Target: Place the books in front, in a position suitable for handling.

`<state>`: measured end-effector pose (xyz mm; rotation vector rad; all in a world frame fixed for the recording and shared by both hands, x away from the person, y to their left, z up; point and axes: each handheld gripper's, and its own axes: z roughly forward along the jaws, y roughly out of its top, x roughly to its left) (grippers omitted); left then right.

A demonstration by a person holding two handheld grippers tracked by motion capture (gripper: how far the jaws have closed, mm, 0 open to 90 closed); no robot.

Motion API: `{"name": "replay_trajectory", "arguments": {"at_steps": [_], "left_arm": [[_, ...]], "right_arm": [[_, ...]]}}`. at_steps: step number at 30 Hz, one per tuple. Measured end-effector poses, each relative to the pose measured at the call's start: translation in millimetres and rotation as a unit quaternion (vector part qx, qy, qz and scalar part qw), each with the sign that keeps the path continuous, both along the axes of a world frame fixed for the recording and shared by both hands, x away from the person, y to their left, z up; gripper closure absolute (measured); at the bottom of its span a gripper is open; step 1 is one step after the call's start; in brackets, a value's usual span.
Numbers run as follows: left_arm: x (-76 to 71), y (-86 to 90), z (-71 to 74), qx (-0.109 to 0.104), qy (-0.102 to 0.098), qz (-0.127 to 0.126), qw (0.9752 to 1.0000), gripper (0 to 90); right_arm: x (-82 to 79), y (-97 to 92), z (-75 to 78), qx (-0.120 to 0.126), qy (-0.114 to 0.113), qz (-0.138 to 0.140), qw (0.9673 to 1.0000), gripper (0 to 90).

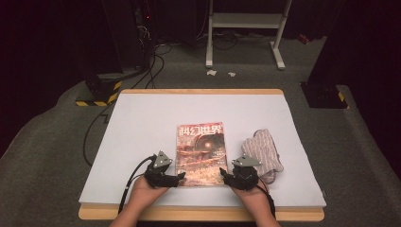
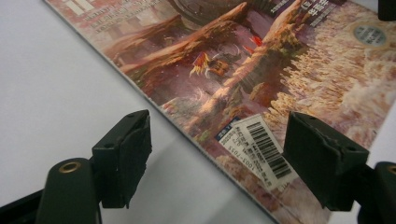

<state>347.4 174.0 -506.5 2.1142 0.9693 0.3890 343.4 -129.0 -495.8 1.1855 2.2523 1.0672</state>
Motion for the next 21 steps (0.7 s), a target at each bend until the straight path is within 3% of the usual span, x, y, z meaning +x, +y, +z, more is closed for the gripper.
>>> {"name": "replay_trajectory", "arguments": {"at_steps": [1, 8, 21], "left_arm": [[0.7, -1.5, -1.0, 0.006, -0.002, 0.001, 1.0, 23.6], [0.7, -4.4, -3.3, -0.013, 0.01, 0.003, 0.9999, 25.9], [0.1, -5.6, -4.6, -0.023, 0.018, -0.008, 0.9995, 25.0]], "right_arm": [[0.3, 0.1, -1.1, 0.003, 0.003, 0.0, 1.0, 40.1], [-1.3, 7.4, -5.7, 0.002, 0.018, 0.017, 0.9997, 35.8], [1.7, 13.2, -9.8, 0.001, 0.041, 0.013, 0.9991, 37.6]]}}
